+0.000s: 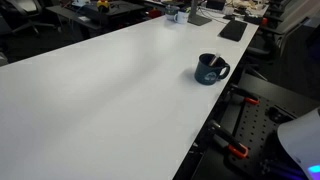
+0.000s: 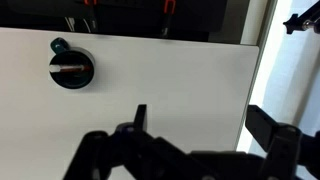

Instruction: Remove the marker from the cup and put it on the table

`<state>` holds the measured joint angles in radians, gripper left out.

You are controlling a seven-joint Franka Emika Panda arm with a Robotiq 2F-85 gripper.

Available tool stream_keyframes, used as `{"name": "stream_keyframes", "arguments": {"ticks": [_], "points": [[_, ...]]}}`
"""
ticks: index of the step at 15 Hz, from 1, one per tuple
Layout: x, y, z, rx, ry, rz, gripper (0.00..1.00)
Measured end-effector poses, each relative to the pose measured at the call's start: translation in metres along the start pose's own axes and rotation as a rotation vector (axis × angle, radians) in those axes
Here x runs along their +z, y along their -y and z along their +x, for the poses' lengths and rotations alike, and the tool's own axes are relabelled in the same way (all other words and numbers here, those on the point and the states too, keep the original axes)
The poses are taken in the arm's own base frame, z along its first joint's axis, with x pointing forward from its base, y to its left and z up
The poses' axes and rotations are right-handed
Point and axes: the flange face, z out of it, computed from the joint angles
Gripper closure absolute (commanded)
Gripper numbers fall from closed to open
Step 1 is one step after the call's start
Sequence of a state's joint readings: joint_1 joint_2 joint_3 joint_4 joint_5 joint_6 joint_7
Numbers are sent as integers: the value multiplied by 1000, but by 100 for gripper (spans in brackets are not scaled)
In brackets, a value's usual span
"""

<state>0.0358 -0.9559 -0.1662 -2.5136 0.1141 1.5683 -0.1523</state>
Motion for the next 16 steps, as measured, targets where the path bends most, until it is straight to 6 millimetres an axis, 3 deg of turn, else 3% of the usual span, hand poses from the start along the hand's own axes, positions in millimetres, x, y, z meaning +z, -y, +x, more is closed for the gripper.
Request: {"name": "stream_keyframes", "arguments": {"ticks": [11,16], "points": [[0,0,0,0,0,0,0],[-25,14,3,-20,-49,-32,0]]}}
